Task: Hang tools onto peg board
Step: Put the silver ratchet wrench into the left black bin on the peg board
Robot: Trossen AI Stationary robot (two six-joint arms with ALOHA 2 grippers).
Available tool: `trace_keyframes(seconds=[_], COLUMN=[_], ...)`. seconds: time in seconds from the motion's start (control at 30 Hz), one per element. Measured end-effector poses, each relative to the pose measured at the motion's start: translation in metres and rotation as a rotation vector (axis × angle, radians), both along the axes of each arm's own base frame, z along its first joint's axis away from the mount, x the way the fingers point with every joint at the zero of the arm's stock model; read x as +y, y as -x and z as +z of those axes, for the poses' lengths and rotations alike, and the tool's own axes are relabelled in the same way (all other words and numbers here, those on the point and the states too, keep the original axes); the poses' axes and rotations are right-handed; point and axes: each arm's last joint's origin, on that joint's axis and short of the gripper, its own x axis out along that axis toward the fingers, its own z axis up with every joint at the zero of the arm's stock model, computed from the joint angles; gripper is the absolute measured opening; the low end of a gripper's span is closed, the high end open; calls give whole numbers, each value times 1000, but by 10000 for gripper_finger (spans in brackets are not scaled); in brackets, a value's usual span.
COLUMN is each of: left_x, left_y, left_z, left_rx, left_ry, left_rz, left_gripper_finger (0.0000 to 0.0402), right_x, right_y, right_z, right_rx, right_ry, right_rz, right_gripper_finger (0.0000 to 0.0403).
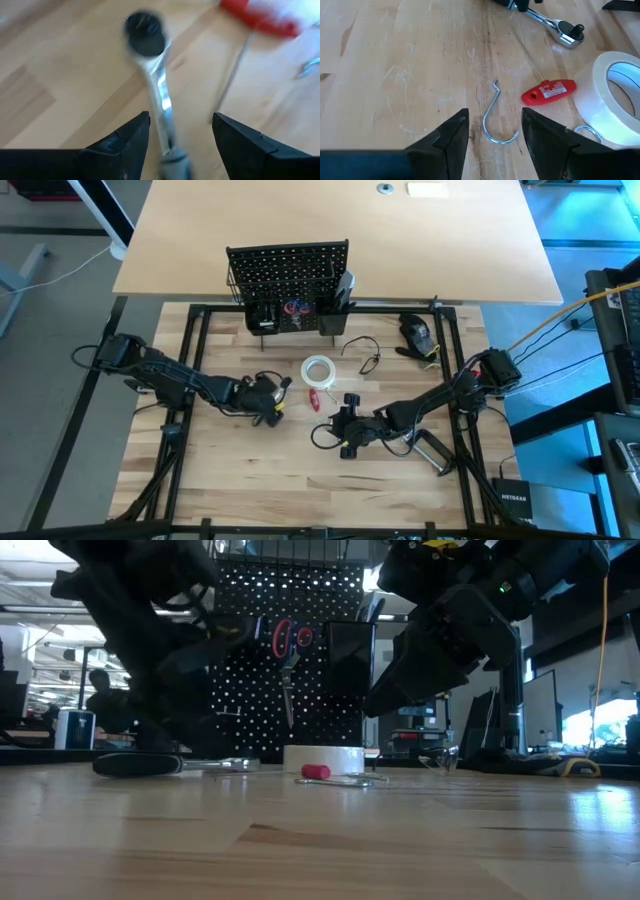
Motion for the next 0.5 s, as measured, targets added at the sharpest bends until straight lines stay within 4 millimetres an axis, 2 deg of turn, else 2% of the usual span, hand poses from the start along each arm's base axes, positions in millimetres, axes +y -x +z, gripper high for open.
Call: trace_keyframes(seconds=[0.1, 0.27, 0.37, 0.5], left_x=[2, 2, 3, 6], left_y=[5, 1, -1, -3], left_z=[-6, -16, -21, -23], left_rx=[72, 101, 127, 144], left_ry=[-1, 2, 4, 15], left_rz=[28, -4, -14, -30], left_gripper_finger=[205, 199, 172, 114], right_x=[0, 0, 0, 0], right_y=[0, 0, 0, 0], right_z=[0, 0, 0, 0], right_rx=[0, -1, 0, 0], right_ry=[0, 0, 0, 0], right_rz=[0, 0, 0, 0], right_gripper_finger=[182, 182, 182, 182])
